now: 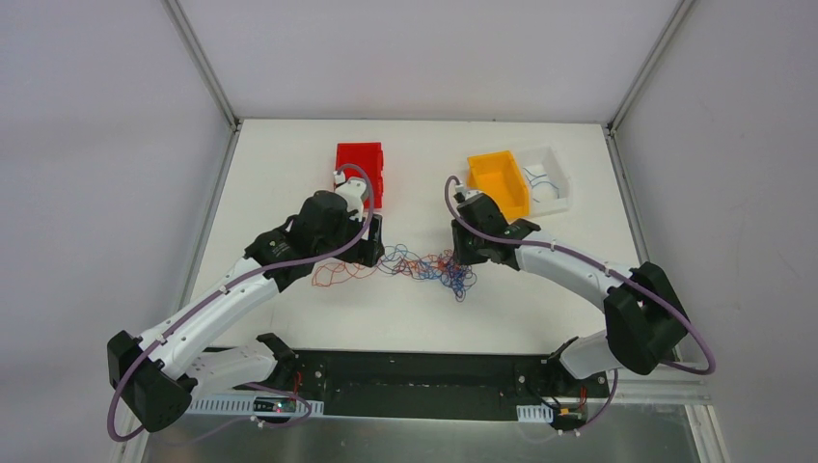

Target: Untangle the cables

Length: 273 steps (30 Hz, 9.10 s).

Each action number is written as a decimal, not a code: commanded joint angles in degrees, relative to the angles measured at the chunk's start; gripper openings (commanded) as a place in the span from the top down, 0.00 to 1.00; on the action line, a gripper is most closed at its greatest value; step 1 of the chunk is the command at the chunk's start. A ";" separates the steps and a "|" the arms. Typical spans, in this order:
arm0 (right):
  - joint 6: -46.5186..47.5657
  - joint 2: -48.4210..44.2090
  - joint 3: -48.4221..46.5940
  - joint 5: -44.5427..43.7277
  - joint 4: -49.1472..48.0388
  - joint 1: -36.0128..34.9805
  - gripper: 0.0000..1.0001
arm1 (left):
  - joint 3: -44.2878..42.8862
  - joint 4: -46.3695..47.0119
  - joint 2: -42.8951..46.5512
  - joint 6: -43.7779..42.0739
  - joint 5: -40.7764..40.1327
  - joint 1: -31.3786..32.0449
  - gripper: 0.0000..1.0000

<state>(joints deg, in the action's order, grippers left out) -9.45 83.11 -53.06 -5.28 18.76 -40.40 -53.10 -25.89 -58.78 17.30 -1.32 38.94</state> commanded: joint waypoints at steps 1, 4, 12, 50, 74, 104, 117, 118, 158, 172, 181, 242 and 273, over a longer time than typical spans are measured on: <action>0.89 -1.41 -2.04 1.32 0.18 -0.29 0.79 | -0.16 1.31 0.42 -1.26 -0.24 0.07 0.24; 0.99 -2.32 -2.42 3.25 0.20 -0.35 0.96 | -0.01 1.27 0.62 -1.30 -0.11 0.03 0.24; 0.72 -8.65 -4.06 7.67 0.51 -0.30 1.00 | 0.09 1.43 1.02 -1.87 3.17 0.09 0.24; -0.62 -16.49 -18.27 29.96 0.21 -0.20 1.00 | -7.50 25.61 -8.28 -8.07 25.95 0.57 0.44; -3.10 -24.91 21.46 27.56 -44.50 1.97 0.05 | -9.90 21.42 -4.02 -4.49 14.59 0.39 1.00; -17.93 -43.55 29.06 -22.53 -17.14 0.98 1.00 | -6.49 7.08 3.94 6.17 -21.44 -9.22 1.00; -9.31 -54.27 14.32 -33.25 -1.96 2.34 1.00 | -4.66 1.94 7.46 3.70 -27.84 -9.32 1.00; -8.82 -54.11 11.80 -34.38 -0.24 2.33 1.00 | -3.85 1.34 7.76 3.94 -29.02 -9.32 1.00; -5.74 -28.29 -23.87 10.80 -1.55 2.39 1.00 | 13.00 46.48 -6.25 -5.52 25.02 1.84 0.20; -8.67 -27.35 -24.35 11.76 -2.96 2.35 1.00 | 1.37 61.19 -22.58 -3.15 33.85 5.12 0.20; -9.72 -26.26 -26.63 8.92 -2.26 2.35 1.00 | -2.74 63.34 -29.55 1.56 32.75 8.01 0.32; -5.49 -2.08 -45.61 -10.41 -7.78 23.20 1.00 | 15.50 19.26 10.54 7.73 -13.28 7.60 0.30; -8.91 10.05 -25.17 -4.32 -15.44 26.15 1.00 | 16.13 19.66 6.73 8.41 -14.46 7.63 0.30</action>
<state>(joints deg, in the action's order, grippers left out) -17.56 90.17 -79.96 -12.86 7.25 -14.85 -37.54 -6.74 -51.44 24.75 -14.15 47.13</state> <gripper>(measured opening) 0.009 0.701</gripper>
